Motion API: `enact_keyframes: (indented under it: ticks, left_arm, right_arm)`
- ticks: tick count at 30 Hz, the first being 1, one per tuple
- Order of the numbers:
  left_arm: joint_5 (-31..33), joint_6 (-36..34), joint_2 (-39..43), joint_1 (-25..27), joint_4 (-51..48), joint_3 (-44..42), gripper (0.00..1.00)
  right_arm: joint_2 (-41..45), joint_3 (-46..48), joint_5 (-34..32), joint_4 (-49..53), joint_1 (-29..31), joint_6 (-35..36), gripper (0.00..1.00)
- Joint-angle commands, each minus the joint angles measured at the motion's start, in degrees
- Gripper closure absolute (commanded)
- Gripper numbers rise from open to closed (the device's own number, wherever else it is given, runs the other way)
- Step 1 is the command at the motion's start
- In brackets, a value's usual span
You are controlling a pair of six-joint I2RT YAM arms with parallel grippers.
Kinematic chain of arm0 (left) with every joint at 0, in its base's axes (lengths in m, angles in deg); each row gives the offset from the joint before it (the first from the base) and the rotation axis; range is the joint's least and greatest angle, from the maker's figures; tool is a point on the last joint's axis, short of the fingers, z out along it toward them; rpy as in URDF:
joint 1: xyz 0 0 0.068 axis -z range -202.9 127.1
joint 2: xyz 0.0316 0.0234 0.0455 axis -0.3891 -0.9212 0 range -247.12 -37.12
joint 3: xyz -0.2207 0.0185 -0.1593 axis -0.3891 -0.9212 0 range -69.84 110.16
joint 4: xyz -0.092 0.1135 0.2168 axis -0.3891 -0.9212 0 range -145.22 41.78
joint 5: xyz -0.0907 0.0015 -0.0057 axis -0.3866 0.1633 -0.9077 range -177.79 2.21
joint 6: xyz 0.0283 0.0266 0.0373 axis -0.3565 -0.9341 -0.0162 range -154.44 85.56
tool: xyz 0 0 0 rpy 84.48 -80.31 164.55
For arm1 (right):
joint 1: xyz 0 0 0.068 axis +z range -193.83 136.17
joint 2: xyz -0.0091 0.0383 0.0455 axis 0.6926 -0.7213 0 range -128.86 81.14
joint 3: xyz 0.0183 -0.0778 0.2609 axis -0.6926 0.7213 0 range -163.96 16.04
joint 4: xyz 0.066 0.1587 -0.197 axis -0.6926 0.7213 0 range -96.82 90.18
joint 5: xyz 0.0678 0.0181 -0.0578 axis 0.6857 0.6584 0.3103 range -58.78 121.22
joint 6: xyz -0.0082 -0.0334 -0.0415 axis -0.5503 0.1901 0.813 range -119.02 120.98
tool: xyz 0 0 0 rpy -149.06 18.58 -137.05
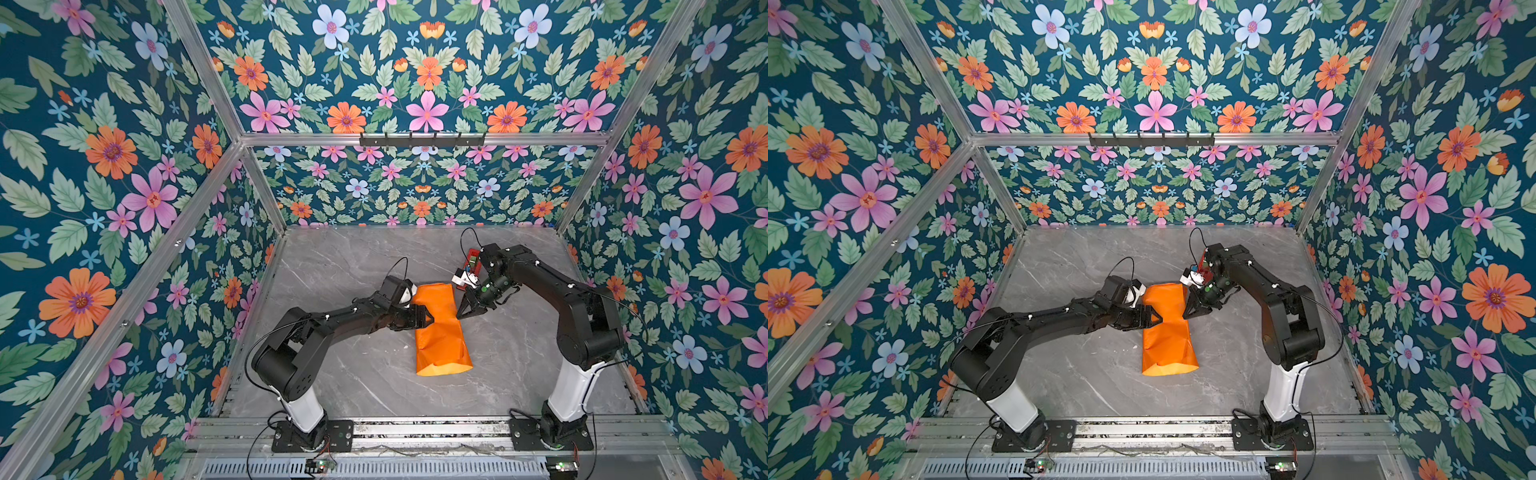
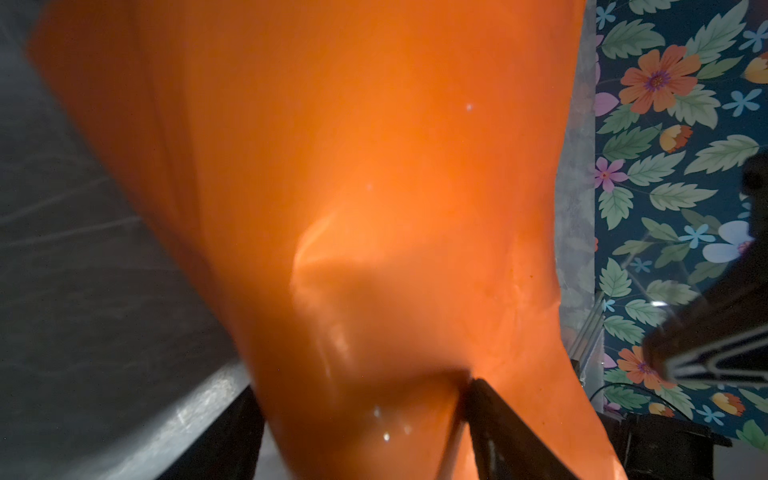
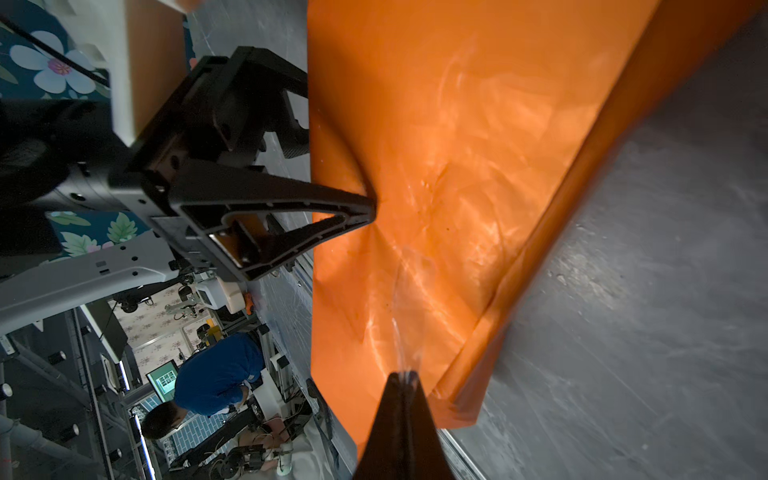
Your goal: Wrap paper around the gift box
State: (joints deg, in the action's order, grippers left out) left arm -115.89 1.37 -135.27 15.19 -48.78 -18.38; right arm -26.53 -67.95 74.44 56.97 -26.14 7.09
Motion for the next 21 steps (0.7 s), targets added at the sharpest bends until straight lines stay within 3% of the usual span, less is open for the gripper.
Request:
enact_keyframes:
  ticks: [1, 21]
  left_arm:
    - [8.76, -1.52, -0.95, -0.03, -8.94, -0.75, 0.23]
    - [8.68, -1.36, -0.88, -0.11, -8.85, -0.62, 0.23]
  right_arm:
    - [-1.15, -1.44, -3.15, 4.90, 0.53, 2.06, 1.00]
    - [-8.34, -8.69, -8.71, 10.55, 2.17, 3.87, 1.00]
